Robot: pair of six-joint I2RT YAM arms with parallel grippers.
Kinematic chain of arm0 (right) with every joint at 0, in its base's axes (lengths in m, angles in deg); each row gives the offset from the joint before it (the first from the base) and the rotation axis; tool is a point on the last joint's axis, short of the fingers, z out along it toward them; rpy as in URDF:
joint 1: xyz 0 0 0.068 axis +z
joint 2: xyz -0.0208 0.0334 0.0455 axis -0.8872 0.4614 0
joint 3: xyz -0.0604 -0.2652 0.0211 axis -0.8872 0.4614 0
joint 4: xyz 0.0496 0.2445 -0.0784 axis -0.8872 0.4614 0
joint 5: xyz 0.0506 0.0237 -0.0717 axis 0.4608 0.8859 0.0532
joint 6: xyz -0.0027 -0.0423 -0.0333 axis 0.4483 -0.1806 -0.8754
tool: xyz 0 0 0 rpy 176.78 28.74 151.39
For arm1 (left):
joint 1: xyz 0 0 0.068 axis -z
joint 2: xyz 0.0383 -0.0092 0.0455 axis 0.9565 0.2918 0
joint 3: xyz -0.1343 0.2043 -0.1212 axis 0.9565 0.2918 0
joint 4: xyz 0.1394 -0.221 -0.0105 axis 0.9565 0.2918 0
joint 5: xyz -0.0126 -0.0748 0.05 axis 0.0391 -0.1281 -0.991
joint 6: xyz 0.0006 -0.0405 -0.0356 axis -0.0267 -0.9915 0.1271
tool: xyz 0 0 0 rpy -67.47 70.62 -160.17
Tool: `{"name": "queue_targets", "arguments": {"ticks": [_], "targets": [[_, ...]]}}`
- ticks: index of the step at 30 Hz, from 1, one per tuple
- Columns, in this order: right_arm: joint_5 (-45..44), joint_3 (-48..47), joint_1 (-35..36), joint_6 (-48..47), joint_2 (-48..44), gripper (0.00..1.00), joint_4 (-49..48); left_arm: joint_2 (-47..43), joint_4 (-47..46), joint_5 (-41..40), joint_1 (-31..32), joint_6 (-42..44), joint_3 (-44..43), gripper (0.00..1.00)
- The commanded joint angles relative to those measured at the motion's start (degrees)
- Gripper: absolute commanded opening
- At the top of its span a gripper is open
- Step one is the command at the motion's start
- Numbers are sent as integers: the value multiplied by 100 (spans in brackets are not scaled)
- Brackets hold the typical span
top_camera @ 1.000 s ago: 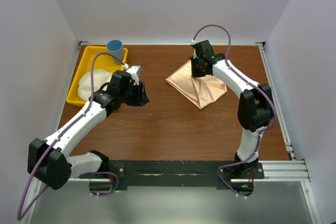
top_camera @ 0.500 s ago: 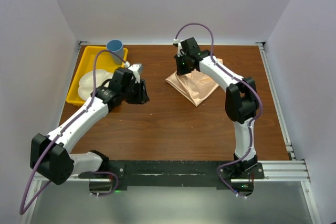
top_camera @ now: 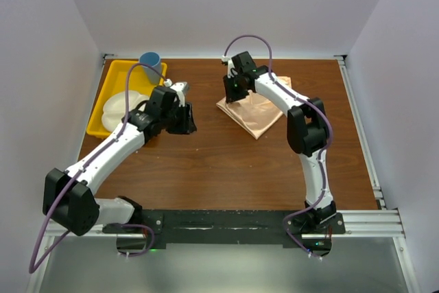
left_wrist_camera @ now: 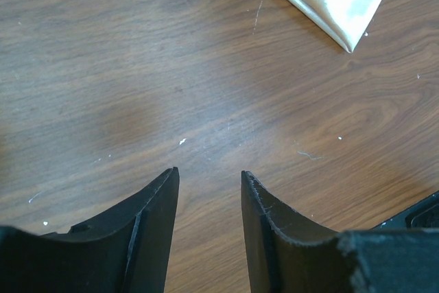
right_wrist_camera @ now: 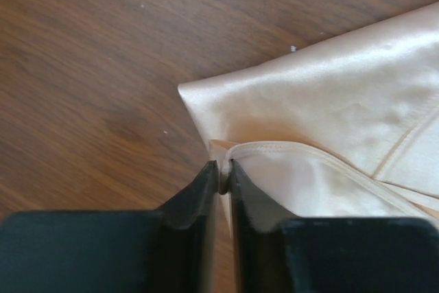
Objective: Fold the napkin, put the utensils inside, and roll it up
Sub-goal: Fold the napkin
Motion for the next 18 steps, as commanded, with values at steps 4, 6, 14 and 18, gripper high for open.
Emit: {"name": "queue_targets", "arguments": {"ticks": [4,6,14,18], "targets": [[522,-628,-58,812,-335,64,530,559,-805,375,-7,-94,-476,53],[144,-206,-269,1234,-671,72,442,850,-1227,402,11,-192,-712,54],[-665,1000,-1614,1772,-1349,79,476,2879,-1597,77,187,-17,-2575,55],[-614,1079,-2141,1956,-1305,76,276,3733,-1509,-133,283,1,-3550,56]]}}
